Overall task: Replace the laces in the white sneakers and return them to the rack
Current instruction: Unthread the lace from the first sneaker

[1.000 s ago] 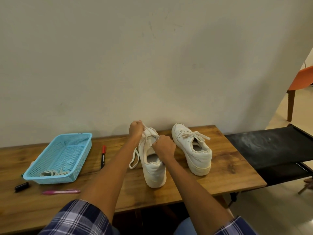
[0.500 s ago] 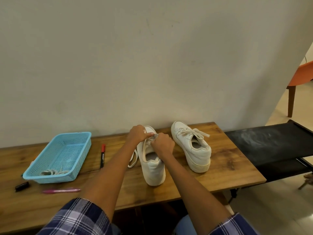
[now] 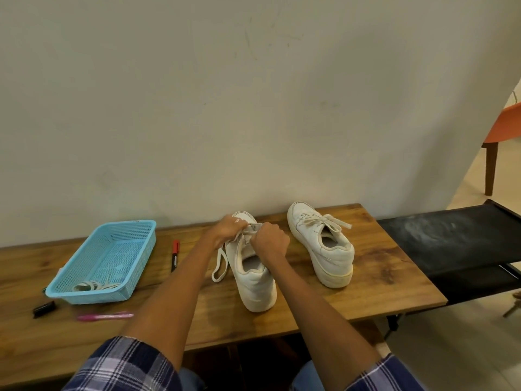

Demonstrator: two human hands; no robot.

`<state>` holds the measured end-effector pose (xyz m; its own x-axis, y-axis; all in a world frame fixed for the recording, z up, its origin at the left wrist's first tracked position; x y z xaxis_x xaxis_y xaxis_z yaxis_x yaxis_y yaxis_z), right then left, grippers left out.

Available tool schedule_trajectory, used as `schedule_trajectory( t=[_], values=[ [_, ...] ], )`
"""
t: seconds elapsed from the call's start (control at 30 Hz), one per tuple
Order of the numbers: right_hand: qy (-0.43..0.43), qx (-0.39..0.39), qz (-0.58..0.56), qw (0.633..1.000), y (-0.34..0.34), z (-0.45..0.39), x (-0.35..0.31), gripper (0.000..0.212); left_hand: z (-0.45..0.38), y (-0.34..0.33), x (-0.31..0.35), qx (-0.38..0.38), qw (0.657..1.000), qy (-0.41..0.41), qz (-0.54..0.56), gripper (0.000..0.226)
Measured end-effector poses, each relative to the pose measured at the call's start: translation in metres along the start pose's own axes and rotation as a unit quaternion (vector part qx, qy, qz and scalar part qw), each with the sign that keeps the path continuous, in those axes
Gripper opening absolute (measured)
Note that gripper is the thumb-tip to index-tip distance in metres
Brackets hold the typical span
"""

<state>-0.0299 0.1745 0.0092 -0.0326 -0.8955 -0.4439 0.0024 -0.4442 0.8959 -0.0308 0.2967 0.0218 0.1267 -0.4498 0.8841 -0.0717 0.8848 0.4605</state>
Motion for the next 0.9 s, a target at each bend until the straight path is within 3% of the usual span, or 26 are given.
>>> schedule_trajectory(
  t=[0.13,0.3,0.43,0.53,0.6,0.67,0.77,0.83,0.9],
  values=[
    [-0.039,0.002,-0.039,0.998,-0.002,-0.001,0.003,0.021,0.004,0.019,0.012,-0.039,0.994,0.032,0.094,0.027],
    [-0.03,-0.045,-0.069,0.996,-0.001,0.003,-0.002,0.03,0.005,0.039,0.028,0.164,0.977,0.019,0.138,0.029],
    [0.007,-0.07,-0.082,0.994,0.023,-0.003,-0.007,0.053,0.005,0.035,0.048,0.244,0.953,0.002,0.182,0.029],
    [0.087,-0.119,-0.227,0.963,0.052,-0.011,-0.026,0.075,0.003,0.021,0.072,0.272,0.923,-0.017,0.272,0.02],
    [0.092,-0.189,-0.375,0.903,0.065,-0.013,-0.041,0.077,0.004,0.008,0.092,0.252,0.916,-0.016,0.312,0.021],
    [0.09,-0.21,-0.464,0.856,0.075,-0.016,-0.049,0.073,0.006,-0.002,0.106,0.224,0.924,-0.015,0.309,0.023],
    [0.081,-0.205,-0.528,0.82,0.085,-0.02,-0.043,0.054,0.011,-0.005,0.118,0.155,0.946,-0.022,0.284,0.026],
    [0.021,-0.178,-0.563,0.807,0.083,-0.021,-0.036,0.027,0.013,-0.005,0.118,0.082,0.955,-0.028,0.282,0.031],
    [-0.06,-0.134,-0.564,0.813,0.077,-0.025,-0.029,0.028,0.015,-0.005,0.116,0.036,0.95,-0.032,0.308,0.035]
  ],
)
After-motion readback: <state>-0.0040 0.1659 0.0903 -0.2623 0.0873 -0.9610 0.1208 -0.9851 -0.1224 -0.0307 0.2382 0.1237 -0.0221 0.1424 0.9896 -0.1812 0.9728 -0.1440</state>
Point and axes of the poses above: each hand's wrist, its own z-axis away from the middle knuckle, its own y-axis out of the back of the hand, x = y × z, the point moved 1 cm from there along -z, towards the middle knuckle, and after that the axes turned 12 degrees about -y, right-handed, at the moved point
